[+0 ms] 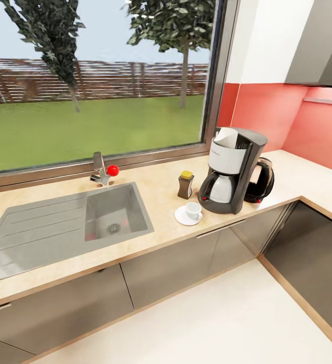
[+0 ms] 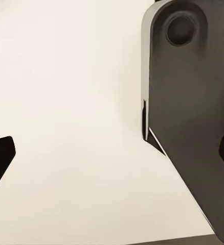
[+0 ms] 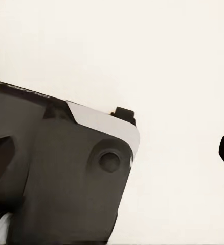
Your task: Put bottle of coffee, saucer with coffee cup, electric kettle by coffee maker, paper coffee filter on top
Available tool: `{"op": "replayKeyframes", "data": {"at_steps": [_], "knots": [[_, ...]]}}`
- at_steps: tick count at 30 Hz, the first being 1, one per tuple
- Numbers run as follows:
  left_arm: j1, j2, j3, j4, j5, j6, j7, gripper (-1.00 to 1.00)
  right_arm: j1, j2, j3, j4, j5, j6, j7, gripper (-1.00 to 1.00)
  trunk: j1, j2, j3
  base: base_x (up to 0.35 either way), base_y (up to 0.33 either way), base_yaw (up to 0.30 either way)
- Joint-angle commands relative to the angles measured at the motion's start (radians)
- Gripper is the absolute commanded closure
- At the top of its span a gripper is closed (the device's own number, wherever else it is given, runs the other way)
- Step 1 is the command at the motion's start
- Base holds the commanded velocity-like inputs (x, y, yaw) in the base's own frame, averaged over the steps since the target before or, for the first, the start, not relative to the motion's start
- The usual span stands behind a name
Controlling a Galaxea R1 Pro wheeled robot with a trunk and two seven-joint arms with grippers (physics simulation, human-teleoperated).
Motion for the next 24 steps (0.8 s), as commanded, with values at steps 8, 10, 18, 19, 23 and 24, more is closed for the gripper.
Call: {"op": "replayKeyframes", "data": {"at_steps": [8, 10, 18, 19, 23, 24], "knots": [[0.001, 0.001, -0.009, 0.002, 0.008, -0.003, 0.005, -1.0, 0.047, -0.002, 0.001, 0.001, -0.11, 0.143, 0.025, -1.0, 0.001, -0.002, -0.002, 0.0, 0.0, 0.0], [0.002, 0.001, -0.009, 0.002, 0.007, -0.003, 0.005, -1.0, 0.055, 0.001, 0.002, 0.001, -0.124, 0.211, 0.03, -1.0, 0.001, -0.002, -0.002, 0.0, 0.0, 0.0], [0.012, 0.002, -0.012, 0.006, 0.007, 0.032, 0.011, -1.0, 0.128, 0.051, 0.004, 0.001, -0.133, 0.283, 0.032, -1.0, 0.001, -0.002, -0.002, 0.0, 0.0, 0.0], [0.012, 0.002, -0.011, 0.006, 0.007, 0.043, 0.012, -1.0, 0.13, 0.054, 0.004, 0.001, -0.133, 0.283, 0.031, -1.0, 0.001, -0.002, -0.002, 0.0, 0.0, 0.0], [0.012, 0.002, -0.01, 0.006, 0.008, 0.111, 0.017, -1.0, 0.133, 0.059, 0.004, -0.002, -0.133, 0.283, 0.028, -1.0, 0.001, -0.002, -0.002, 0.0, 0.0, 0.0], [0.012, 0.002, -0.01, 0.006, 0.008, 0.114, 0.017, -1.0, 0.134, 0.059, 0.004, -0.002, -0.133, 0.283, 0.027, -1.0, 0.001, -0.002, -0.002, 0.0, 0.0, 0.0]]}}
